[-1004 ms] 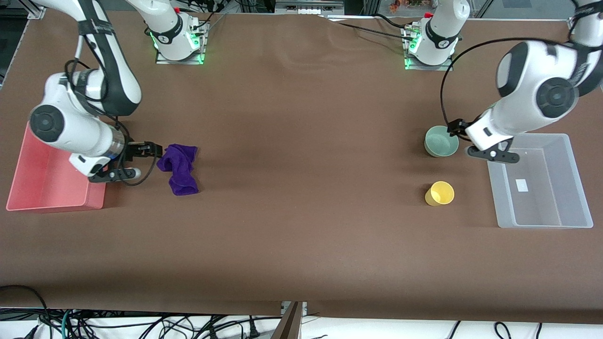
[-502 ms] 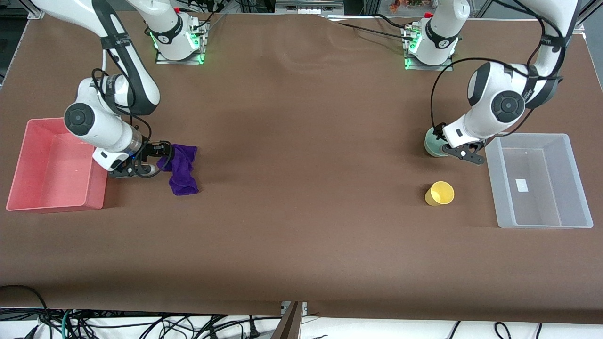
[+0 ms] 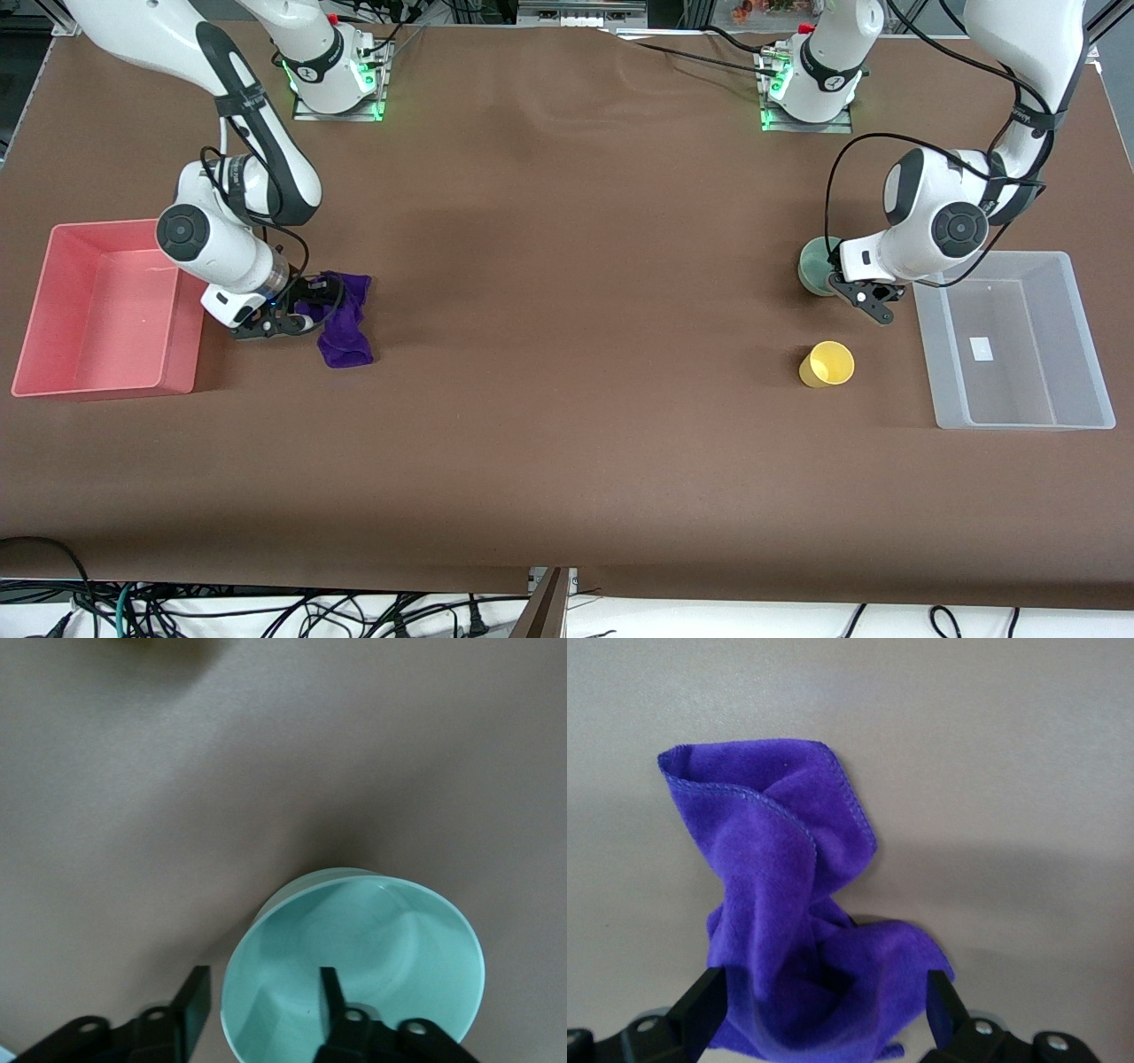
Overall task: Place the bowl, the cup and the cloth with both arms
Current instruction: 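Grasp the cloth with the right gripper while the left gripper grasps the bowl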
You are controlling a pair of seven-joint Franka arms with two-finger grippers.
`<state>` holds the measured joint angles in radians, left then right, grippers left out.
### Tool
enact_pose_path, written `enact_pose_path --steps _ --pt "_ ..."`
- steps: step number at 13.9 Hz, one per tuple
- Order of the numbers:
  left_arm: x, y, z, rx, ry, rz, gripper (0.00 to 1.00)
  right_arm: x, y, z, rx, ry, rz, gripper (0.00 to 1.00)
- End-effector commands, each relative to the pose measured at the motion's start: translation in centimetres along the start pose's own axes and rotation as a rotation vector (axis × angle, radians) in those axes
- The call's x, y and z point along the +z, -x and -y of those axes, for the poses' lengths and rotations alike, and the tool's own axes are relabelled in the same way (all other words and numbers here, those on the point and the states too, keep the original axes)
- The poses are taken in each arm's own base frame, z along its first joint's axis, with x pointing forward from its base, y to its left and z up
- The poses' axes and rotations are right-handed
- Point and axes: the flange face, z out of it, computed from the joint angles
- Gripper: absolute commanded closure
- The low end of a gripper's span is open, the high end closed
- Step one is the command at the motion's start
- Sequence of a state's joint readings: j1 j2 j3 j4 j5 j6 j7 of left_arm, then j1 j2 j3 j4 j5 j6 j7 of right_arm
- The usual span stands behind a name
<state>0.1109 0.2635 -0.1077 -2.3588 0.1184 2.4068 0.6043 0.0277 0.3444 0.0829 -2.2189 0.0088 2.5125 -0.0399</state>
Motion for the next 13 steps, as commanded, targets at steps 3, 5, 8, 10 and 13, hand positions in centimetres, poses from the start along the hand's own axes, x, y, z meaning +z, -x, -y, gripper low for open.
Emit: enact_pose_path --steps 3,5,8,10,13 --pt "0.4 -0.4 0.4 0.061 -0.006 0.008 1.0 1.4 -0.1 1.5 0.03 -0.01 -0.03 0.01" --pt "-0.2 -0.4 0.5 0.065 -0.011 0.005 1.0 2.0 -0.2 1.8 0.027 -0.011 -0.041 0.02" --pt "-4.2 -1.1 1.5 0.123 -0.044 -0.014 1.0 2.2 -0.2 1.8 0.027 -0.011 -0.038 0.34" --pt "-9.2 -2.2 3.4 0.127 -0.022 0.033 1.0 2.2 -0.2 1.8 0.027 -0.012 -0.032 0.73" --pt "-15.0 -2.2 5.8 0.092 0.007 0.08 1.0 1.4 -0.3 1.9 0.026 -0.011 -0.028 1.0"
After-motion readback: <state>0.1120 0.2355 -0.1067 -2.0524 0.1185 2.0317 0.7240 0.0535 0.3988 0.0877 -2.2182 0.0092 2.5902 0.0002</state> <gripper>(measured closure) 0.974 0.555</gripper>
